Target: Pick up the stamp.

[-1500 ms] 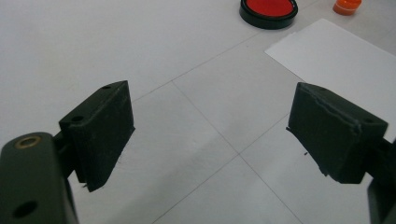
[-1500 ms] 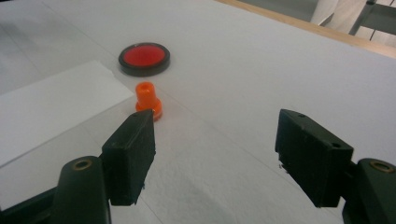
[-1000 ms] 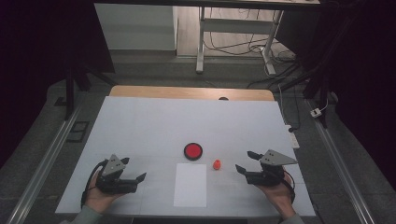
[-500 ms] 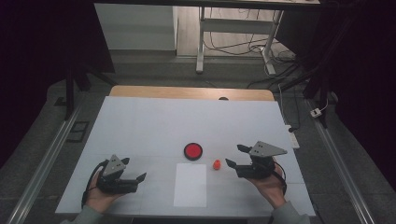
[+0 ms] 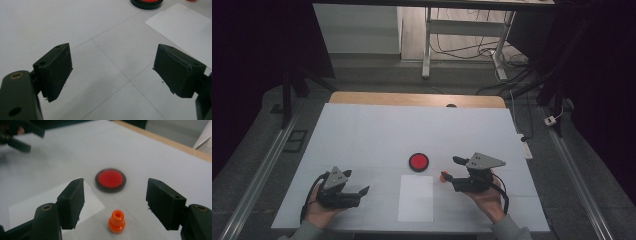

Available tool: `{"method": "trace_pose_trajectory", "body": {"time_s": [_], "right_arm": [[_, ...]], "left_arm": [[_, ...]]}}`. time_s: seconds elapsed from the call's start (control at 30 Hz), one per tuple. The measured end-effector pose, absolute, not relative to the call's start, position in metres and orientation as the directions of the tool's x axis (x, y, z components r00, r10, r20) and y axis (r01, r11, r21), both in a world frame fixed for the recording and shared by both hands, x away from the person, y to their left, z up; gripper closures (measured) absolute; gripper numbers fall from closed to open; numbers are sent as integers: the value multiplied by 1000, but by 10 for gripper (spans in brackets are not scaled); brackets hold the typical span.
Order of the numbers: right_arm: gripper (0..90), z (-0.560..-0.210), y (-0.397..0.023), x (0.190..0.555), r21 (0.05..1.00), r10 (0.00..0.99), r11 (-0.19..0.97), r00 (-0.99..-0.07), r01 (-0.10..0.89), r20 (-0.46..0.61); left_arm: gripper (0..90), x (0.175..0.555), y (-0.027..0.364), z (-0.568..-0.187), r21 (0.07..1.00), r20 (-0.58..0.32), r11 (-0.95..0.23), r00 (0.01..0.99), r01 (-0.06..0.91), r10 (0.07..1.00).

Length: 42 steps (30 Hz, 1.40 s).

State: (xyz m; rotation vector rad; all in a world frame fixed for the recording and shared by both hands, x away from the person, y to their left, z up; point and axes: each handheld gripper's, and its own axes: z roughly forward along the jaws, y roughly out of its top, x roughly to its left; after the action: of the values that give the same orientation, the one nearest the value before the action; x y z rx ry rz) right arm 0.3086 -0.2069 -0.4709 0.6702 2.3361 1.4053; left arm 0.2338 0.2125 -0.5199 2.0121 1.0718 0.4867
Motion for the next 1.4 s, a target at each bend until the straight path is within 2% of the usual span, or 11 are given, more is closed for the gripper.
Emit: {"method": "trace_pose_trajectory", "body": {"time_s": [0.4, 0.67, 1.4], "right_arm": [[311, -485, -205, 309, 864, 546, 441, -837, 244, -42], [327, -497, -195, 311, 821, 534, 511, -843, 253, -73], [533, -521, -189, 322, 780, 566, 557, -817, 285, -106]], "left_arm": [[157, 235, 212, -521, 789, -30, -330, 570, 518, 821], [158, 236, 212, -523, 782, -31, -339, 575, 523, 818], [163, 238, 211, -526, 770, -32, -348, 577, 536, 816]]}}
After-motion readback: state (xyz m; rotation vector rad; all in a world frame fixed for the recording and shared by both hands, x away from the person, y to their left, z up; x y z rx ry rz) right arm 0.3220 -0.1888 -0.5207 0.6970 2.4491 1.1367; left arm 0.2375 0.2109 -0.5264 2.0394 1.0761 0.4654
